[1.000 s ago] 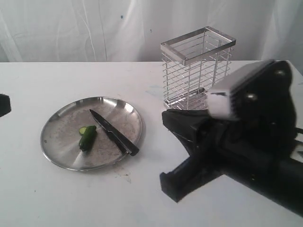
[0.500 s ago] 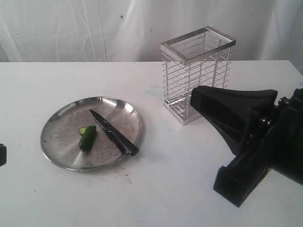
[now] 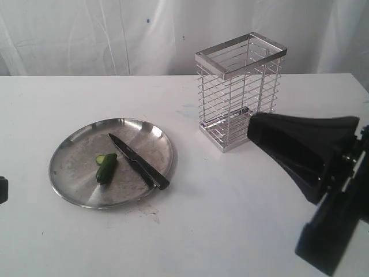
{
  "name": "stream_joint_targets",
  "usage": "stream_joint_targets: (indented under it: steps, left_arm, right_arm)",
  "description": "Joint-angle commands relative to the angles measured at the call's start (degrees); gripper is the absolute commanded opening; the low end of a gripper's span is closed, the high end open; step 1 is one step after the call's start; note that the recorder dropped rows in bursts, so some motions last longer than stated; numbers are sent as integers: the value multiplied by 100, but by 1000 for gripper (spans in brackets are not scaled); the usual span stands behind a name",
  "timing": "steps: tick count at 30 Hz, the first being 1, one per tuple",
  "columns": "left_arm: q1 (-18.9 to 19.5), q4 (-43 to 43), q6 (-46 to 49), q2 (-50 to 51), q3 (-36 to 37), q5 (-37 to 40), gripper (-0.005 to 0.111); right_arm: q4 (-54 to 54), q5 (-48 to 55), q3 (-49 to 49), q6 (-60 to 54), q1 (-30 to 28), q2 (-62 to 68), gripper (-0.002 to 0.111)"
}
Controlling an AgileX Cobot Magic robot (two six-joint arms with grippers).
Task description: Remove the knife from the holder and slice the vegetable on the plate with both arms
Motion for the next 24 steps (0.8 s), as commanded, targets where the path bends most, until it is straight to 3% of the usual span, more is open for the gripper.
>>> stream_joint_targets:
  steps: [1,7,10,20,22,24]
  left_arm:
    - [0,-93,-25,-36,36,36,0]
    - [0,-93,-15,-36,36,35,0]
    - [0,-93,-15,-36,36,35,0]
    - [0,-93,-15,-36,36,35,0]
    - [0,-93,-15,-36,36,35,0]
    - [0,-93,-15,-36,36,35,0]
  right_arm:
    - [-94,1521,262,-147,-1045,-490,0]
    - [-20,2486,685,-16,-2669,-1678,0]
    - [-20,2614,805,-17,-3199,-2143,0]
    - [-51,1525,855,132,-3307,-2350,0]
    - [-1261,1595,855,882,-3320,-2341,0]
    - [-3756,1985,892,3225,-3460,-2341,0]
